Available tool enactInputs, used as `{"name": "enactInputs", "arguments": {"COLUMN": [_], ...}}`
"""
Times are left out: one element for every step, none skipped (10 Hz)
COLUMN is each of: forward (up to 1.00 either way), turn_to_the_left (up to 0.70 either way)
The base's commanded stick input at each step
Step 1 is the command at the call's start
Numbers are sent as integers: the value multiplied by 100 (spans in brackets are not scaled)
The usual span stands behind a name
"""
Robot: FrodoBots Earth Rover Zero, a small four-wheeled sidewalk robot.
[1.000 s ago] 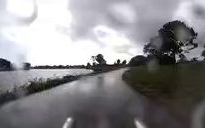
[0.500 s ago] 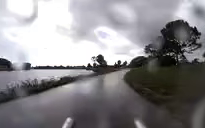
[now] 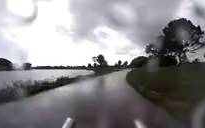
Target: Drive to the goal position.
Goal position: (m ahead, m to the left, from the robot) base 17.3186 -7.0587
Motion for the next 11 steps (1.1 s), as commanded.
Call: {"name": "enactInputs", "arguments": {"forward": [100, 100, 100, 100, 100, 100, 100, 100, 100, 100, 100], "turn_to_the_left": [0, 0, 0, 0, 0, 0, -2, -40, -38, -8, -2]}}
